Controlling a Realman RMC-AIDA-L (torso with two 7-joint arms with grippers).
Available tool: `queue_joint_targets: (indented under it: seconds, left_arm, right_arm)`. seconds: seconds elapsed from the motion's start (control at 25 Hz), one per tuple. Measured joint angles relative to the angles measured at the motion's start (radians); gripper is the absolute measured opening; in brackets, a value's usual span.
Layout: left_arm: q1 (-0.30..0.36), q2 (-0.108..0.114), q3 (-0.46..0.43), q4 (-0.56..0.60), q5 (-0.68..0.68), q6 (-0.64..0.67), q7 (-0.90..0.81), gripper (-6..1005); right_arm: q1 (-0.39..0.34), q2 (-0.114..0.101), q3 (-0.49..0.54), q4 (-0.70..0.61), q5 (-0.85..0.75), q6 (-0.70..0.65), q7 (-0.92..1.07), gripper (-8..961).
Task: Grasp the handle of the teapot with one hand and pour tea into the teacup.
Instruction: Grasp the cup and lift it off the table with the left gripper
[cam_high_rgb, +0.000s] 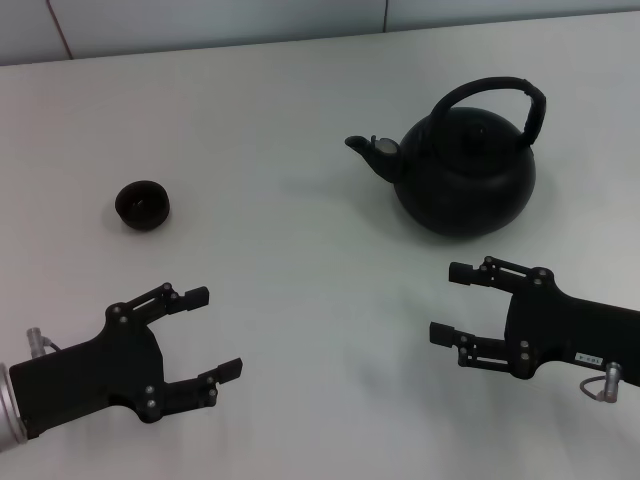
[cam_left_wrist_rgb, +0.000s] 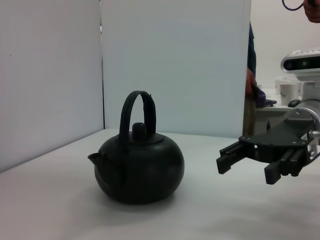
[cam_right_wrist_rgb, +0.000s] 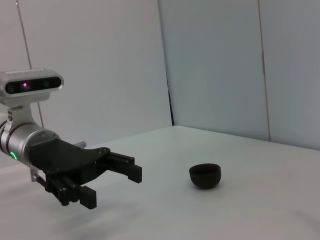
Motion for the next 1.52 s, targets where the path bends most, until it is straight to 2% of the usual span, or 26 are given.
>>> queue_joint_targets:
  seconds: [1.52]
  left_arm:
    - [0.003, -0.002, -0.012, -0.007, -0.003, -0.002, -0.014, 858]
  right_arm:
    - [-0.002, 0.000, 0.000, 0.000, 0.000, 0.006, 0.000, 774]
